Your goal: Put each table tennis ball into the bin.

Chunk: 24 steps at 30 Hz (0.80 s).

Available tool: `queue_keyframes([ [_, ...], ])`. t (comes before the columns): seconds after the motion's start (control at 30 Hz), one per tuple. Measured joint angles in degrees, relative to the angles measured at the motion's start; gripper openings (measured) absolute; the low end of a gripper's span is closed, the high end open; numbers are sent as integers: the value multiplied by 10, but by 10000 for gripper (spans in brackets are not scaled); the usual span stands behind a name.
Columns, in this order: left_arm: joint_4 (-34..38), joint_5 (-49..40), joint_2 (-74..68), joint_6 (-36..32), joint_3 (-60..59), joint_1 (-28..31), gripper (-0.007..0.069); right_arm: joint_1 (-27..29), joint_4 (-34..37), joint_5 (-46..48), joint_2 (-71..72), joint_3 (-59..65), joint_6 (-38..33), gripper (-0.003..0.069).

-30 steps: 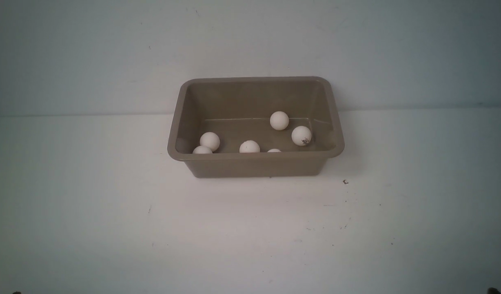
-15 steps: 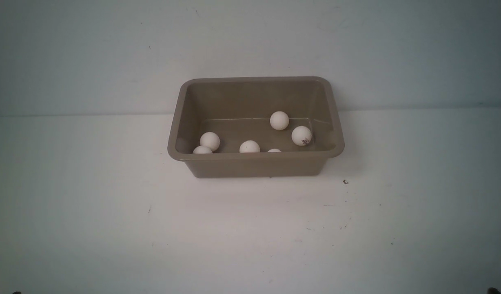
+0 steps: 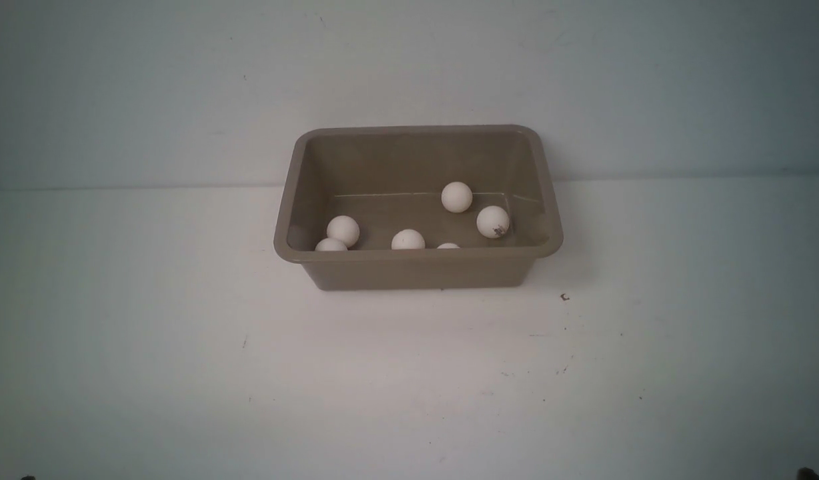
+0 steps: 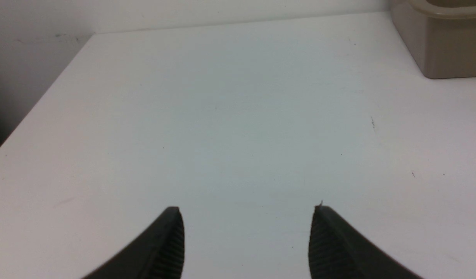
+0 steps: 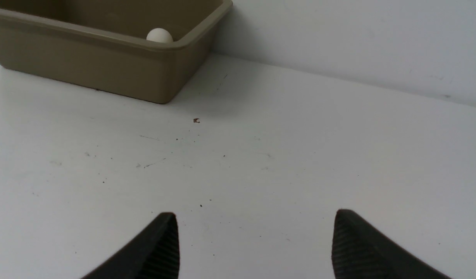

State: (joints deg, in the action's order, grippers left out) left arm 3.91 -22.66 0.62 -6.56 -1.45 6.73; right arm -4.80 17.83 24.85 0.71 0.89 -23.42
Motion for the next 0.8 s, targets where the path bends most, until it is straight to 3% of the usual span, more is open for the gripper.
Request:
queue_keyframes([
  [0.23, 0, 0, 0, 0, 0, 0, 394, 0, -5, -1, 0, 1, 113, 482],
  [0.4, 0, 0, 0, 0, 0, 0, 394, 0, -15, -6, 0, 1, 125, 482],
  [0.57, 0, 0, 0, 0, 0, 0, 394, 0, -56, -11, 0, 1, 139, 482],
  [0.7, 0, 0, 0, 0, 0, 0, 394, 0, -144, -15, 0, 1, 237, 482],
  [0.8, 0, 0, 0, 0, 0, 0, 394, 0, -185, -15, 0, 1, 273, 482],
])
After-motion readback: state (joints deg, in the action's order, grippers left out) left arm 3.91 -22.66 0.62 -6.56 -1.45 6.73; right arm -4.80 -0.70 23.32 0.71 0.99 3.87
